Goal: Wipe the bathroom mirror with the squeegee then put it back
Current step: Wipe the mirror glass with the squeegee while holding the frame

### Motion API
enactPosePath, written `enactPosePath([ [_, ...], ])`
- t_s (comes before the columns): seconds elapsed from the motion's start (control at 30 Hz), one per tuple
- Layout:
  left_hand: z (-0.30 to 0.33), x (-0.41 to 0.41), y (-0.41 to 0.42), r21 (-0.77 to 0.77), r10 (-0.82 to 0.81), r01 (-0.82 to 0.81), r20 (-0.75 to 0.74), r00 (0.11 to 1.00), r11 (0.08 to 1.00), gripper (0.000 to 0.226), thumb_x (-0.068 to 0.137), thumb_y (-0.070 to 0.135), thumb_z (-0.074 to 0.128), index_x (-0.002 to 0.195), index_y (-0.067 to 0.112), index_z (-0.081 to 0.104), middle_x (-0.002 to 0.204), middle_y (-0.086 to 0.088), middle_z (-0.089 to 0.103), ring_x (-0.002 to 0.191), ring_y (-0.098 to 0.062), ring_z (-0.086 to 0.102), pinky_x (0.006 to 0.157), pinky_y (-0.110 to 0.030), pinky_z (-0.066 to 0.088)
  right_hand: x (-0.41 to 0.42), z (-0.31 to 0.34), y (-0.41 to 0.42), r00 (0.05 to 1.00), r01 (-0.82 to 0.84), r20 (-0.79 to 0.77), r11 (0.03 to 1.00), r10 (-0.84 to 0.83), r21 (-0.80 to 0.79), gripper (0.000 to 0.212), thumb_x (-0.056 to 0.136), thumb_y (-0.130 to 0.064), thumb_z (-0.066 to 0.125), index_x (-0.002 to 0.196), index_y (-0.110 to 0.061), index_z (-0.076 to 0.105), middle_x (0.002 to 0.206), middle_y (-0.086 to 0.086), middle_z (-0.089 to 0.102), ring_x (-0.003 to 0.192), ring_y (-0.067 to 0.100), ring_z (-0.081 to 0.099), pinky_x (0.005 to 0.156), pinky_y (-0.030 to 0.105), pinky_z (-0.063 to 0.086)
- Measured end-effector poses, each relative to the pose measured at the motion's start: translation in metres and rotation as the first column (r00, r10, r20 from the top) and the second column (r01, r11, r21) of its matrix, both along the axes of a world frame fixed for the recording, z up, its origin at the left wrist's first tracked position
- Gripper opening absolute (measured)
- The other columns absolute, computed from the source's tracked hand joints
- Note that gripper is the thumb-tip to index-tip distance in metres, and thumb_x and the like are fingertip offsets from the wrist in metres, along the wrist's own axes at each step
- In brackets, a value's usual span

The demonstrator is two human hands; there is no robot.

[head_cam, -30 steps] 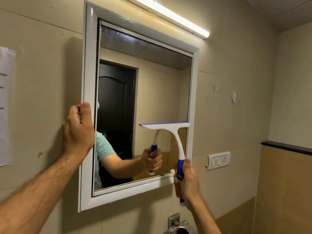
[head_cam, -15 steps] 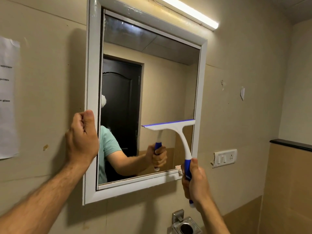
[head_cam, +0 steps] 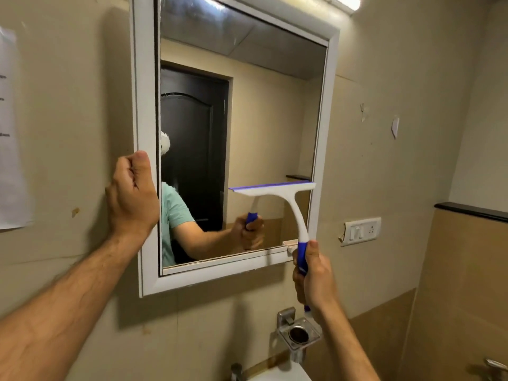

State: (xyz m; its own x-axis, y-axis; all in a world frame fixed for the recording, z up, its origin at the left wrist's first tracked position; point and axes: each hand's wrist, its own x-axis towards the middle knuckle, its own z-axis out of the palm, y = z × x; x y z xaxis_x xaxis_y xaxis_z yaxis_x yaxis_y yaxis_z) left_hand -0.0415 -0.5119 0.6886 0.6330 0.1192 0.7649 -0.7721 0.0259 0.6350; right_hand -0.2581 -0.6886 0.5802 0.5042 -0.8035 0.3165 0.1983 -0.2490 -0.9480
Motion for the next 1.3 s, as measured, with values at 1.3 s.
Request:
enactPosePath([
  [1.3, -0.001, 0.000, 0.001, 0.006, -0.012, 0.012, 0.026, 1.000, 1.000, 0.032, 0.101, 0.037, 0.030, 0.081, 0.014, 0.040, 0.060, 0.008, 0.041, 0.057, 0.010, 0.046, 0.045, -0.010, 0.029, -0.002, -0.039, -0.005, 0.999, -0.021, -0.025, 0.998, 0.023, 0.058, 0.055, 0.092, -0.058, 0.027, 0.081, -0.009, 0.052, 0.051, -0.001, 0.039, 0.036, 0.008, 0.034, 0.039, 0.019, 0.031],
])
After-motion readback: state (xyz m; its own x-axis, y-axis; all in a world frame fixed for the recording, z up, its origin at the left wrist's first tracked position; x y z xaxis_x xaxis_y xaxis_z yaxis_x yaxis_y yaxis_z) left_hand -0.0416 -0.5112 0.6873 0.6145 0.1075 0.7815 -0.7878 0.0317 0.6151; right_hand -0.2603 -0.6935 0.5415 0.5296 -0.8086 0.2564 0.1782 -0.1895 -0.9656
